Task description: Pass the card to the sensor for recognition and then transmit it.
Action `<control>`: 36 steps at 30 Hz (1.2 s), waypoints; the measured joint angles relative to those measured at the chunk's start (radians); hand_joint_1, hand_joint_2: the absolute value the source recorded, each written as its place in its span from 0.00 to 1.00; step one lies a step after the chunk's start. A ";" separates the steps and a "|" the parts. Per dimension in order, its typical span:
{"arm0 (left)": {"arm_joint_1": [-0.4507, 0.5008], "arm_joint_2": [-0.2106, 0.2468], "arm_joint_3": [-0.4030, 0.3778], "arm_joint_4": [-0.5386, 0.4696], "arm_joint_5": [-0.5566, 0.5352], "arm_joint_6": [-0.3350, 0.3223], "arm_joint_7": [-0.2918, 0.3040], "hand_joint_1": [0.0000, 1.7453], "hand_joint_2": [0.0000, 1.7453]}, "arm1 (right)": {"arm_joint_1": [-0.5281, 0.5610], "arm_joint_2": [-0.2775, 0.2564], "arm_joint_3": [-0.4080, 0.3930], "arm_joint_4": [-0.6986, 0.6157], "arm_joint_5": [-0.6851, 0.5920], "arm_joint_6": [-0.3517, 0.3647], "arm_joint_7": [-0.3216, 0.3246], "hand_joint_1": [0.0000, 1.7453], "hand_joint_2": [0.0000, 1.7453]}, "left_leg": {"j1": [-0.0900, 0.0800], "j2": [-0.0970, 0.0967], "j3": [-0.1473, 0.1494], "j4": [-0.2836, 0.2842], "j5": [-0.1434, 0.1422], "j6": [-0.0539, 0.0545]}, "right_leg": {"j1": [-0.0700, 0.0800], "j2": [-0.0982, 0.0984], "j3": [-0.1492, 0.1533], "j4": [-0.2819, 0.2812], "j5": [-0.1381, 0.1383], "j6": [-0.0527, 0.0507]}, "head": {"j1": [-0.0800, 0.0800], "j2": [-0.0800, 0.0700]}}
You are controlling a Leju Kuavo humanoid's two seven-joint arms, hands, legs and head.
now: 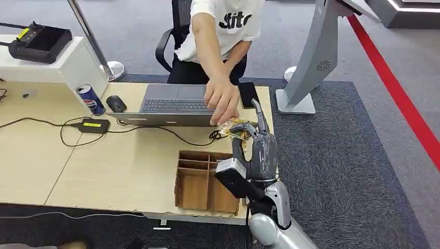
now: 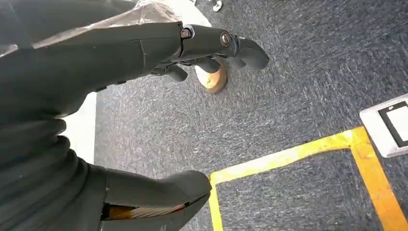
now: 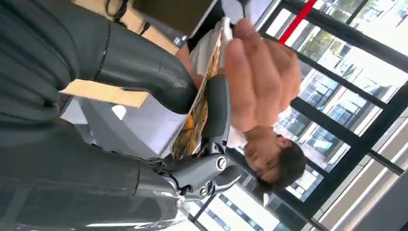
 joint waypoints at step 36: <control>0.000 -0.003 -0.008 0.000 -0.013 -0.010 0.007 0.00 1.00 | -0.053 0.112 0.030 0.135 -0.091 0.018 -0.012 0.00 1.00 | 0.000 0.000 -0.001 0.000 0.000 0.000 | 0.000 0.000 -0.001 0.000 0.000 0.000 | 0.000 0.000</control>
